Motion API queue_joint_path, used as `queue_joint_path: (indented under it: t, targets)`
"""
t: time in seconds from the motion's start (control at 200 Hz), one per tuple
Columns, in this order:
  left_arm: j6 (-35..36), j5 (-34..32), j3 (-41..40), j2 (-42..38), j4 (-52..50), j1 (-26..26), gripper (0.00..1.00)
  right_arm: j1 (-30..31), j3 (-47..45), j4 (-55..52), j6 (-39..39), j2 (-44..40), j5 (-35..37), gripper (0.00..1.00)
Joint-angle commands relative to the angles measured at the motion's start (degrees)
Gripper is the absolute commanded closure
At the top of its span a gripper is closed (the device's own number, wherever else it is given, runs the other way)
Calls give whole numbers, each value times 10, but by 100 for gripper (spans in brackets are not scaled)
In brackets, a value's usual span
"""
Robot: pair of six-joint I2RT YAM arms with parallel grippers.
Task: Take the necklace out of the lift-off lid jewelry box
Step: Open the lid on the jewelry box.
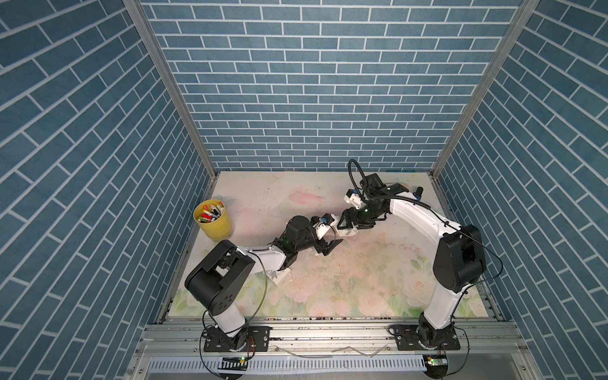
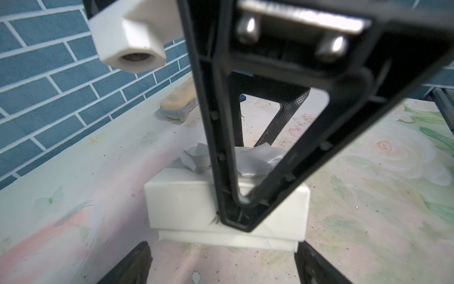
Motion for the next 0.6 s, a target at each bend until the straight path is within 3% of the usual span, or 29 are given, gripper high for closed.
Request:
queue_joint_path:
  t: [0.0,0.165,0.595]
  targets:
    - [-11,23,15,11,26,6,10,0,17,-28,4,-14,-19,31]
    - [-21,43,16,20,46,12,14,-1,18,-30,4,-15,-24,32]
    - [-31,65,27,29,53,15,14,-1,20,-36,2,-14,-33,32]
